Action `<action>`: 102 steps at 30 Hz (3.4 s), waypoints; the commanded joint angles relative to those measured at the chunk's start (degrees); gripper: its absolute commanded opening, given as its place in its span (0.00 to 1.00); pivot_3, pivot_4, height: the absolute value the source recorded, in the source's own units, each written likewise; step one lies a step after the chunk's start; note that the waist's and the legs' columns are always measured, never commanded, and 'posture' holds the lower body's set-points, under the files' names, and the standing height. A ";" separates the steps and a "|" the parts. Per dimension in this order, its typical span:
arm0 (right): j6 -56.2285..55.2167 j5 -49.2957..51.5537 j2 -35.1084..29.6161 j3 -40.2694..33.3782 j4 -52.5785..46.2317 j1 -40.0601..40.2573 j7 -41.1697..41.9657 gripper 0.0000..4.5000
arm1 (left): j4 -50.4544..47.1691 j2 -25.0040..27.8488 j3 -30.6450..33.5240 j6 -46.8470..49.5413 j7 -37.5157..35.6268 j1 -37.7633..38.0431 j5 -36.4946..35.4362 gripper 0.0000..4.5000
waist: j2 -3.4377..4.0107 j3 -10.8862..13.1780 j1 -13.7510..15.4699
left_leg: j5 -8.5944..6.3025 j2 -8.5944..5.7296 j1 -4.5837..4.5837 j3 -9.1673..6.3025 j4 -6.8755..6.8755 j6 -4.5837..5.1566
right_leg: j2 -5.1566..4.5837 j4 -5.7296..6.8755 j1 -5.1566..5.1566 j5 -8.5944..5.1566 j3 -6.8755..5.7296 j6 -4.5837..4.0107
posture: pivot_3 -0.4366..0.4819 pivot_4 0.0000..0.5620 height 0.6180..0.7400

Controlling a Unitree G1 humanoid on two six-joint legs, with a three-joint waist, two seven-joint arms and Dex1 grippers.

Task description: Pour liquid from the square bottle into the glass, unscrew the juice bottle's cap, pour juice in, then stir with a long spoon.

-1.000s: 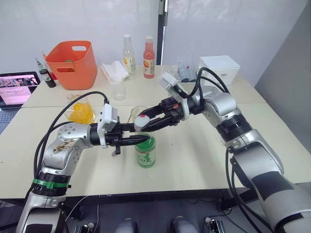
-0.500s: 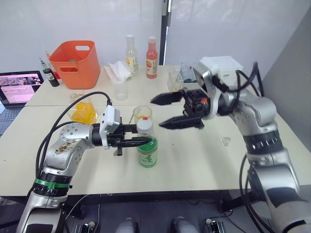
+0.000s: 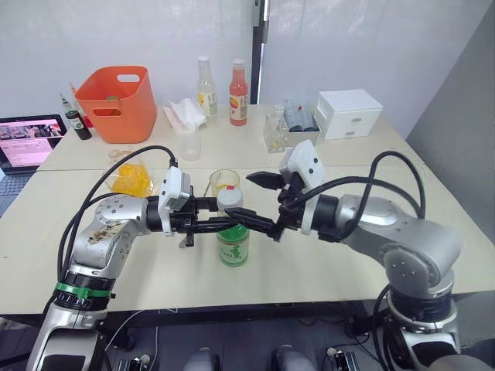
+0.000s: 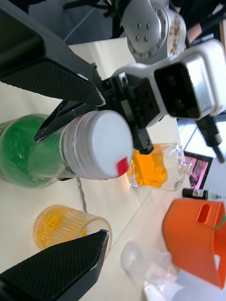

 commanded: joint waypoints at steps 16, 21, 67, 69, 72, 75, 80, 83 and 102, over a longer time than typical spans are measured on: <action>0.34 -0.05 3.58 0.64 -0.49 -0.86 -5.37 0.82 | 0.46 0.65 -0.86 -0.05 -0.47 -0.15 1.58 0.31 | 0.00 0.00 -0.33 | 0.00 0.00 0.01 -0.01 0.00 0.00 | 0.00 -0.02 0.01 0.00 0.00 0.00 | 0.48 0.27 0.79; 0.10 0.34 3.81 0.76 -0.54 -0.54 -5.63 0.43 | 0.35 0.87 -0.72 0.04 -0.43 -0.05 1.49 0.31 | 0.00 0.00 -0.36 | 0.00 0.01 0.01 -0.02 0.00 0.00 | 0.00 -0.02 0.02 0.00 0.00 0.00 | 0.48 0.27 0.79; -27.68 -4.76 -7.29 7.22 38.11 -20.24 56.41 0.99 | 1.56 1.25 -1.25 -0.38 -0.51 -0.80 1.97 0.31 | 0.01 0.00 -0.16 | -0.01 0.03 0.04 0.01 -0.03 0.00 | -0.01 0.01 0.01 0.01 -0.03 -0.01 | 0.48 0.27 0.79; -23.94 -5.68 -7.61 5.43 29.63 -16.73 47.64 0.99 | 1.42 1.26 -1.07 -0.41 -0.31 -0.59 1.91 0.31 | 0.01 0.00 -0.16 | -0.01 0.06 0.05 -0.01 -0.04 0.00 | 0.02 0.02 0.01 0.00 -0.04 -0.01 | 0.48 0.27 0.79; -14.88 -6.12 -7.95 2.93 15.49 -10.88 33.23 0.99 | 1.13 1.30 -0.72 -0.27 0.10 -0.22 1.73 0.31 | 0.01 0.00 -0.12 | -0.01 0.04 0.03 -0.01 -0.04 0.00 | -0.01 0.02 0.00 0.00 -0.03 0.00 | 0.48 0.27 0.79; -6.51 -3.62 -5.86 0.03 7.33 -7.57 22.71 0.99 | 1.12 1.32 -0.74 -0.13 0.15 -0.28 1.68 0.31 | 0.00 0.00 -0.09 | -0.01 0.02 0.03 -0.01 -0.02 0.00 | -0.04 0.03 0.02 0.00 -0.03 0.00 | 0.48 0.27 0.79; 3.40 -1.96 -0.28 -1.45 0.57 -5.13 9.52 0.99 | 1.47 1.44 -0.85 -0.16 -0.24 -0.49 1.71 0.31 | 0.01 0.00 -0.20 | 0.00 0.03 0.05 -0.02 -0.01 0.00 | 0.00 0.04 0.03 0.00 -0.01 0.00 | 0.48 0.27 0.79; 6.51 -2.44 3.89 -2.18 -0.64 -4.51 3.18 0.99 | 1.63 1.46 -0.96 -0.24 -0.53 -0.54 1.72 0.31 | 0.00 0.00 -0.24 | 0.00 0.00 0.04 0.00 0.00 0.00 | -0.02 0.02 0.03 0.00 -0.01 0.00 | 0.48 0.27 0.79; 7.50 -0.80 5.64 -1.91 -1.04 -4.06 -4.18 0.44 | 2.90 1.40 -1.29 -0.77 -1.30 -1.49 1.98 0.31 | 0.00 0.00 -0.45 | 0.00 0.01 0.03 -0.01 -0.01 0.01 | 0.01 -0.02 0.03 0.00 -0.02 0.00 | 0.48 0.27 0.79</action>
